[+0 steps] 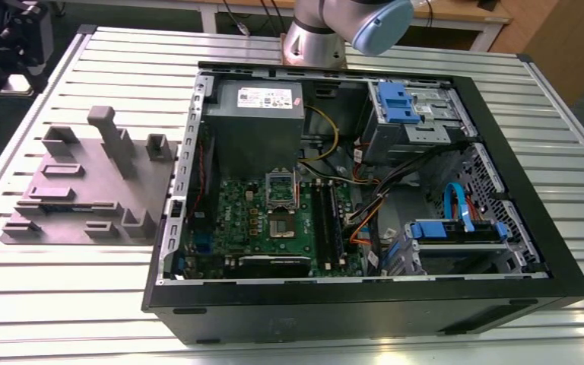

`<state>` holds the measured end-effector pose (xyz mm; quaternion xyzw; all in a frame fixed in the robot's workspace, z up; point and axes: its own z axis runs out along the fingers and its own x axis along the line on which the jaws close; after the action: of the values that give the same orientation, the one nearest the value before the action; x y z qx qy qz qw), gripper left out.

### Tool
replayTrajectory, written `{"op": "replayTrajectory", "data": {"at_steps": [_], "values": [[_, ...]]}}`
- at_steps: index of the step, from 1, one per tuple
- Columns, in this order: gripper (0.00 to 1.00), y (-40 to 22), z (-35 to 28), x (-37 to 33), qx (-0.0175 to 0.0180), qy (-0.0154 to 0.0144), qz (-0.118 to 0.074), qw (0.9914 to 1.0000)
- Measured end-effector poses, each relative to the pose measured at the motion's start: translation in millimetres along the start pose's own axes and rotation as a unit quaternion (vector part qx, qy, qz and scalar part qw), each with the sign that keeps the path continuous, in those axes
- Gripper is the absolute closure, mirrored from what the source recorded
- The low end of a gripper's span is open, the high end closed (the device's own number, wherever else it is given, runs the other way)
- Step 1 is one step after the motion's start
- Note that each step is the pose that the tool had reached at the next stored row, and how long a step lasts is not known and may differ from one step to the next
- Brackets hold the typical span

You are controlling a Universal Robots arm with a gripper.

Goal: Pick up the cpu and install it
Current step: 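Pick up the cpu and move it towards the insertion slot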

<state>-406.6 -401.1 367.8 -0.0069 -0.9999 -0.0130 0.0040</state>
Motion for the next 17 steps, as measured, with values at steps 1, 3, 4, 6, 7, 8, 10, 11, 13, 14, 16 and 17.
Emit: {"op": "replayTrajectory", "data": {"at_steps": [1, 3, 4, 6, 7, 8, 10, 11, 13, 14, 16, 17], "values": [[0.53, 0.0, 0.0, -0.5, 0.0, 0.0, 0.0, 1.0], [0.53, 0.0, 0.0, -1.4, 0.0, 0.0, 0.0, 1.0], [0.53, 0.0, 0.0, -2.0, 0.0, 0.0, 0.0, 1.0], [0.53, 0.0, 0.0, -3.7, 0.0, 0.0, 0.0, 1.0], [0.53, 0.1, 0.0, -4.5, 0.0, 0.0, 0.0, 1.0], [0.53, 0.1, 0.0, -5.3, 0.0, 0.0, 0.0, 1.0], [0.53, 0.1, 0.0, -7.1, 0.0, -0.0001, 0.0, 1.0], [0.53, 0.1, 0.0, -8.1, 0.0, 0.0, 0.0, 1.0], [0.53, 0.1, 0.0, -10.0, 0.0, 0.0, 0.0, 1.0], [0.53, 0.2, 0.0, -11.2, 0.0, 0.0, 0.0, 1.0], [0.53, 0.2, 0.0, -13.4, 0.0, 0.0, 0.0, 1.0], [0.53, 0.2, -0.1, -15.0, 0.0, 0.0, 0.0, 1.0]]}}
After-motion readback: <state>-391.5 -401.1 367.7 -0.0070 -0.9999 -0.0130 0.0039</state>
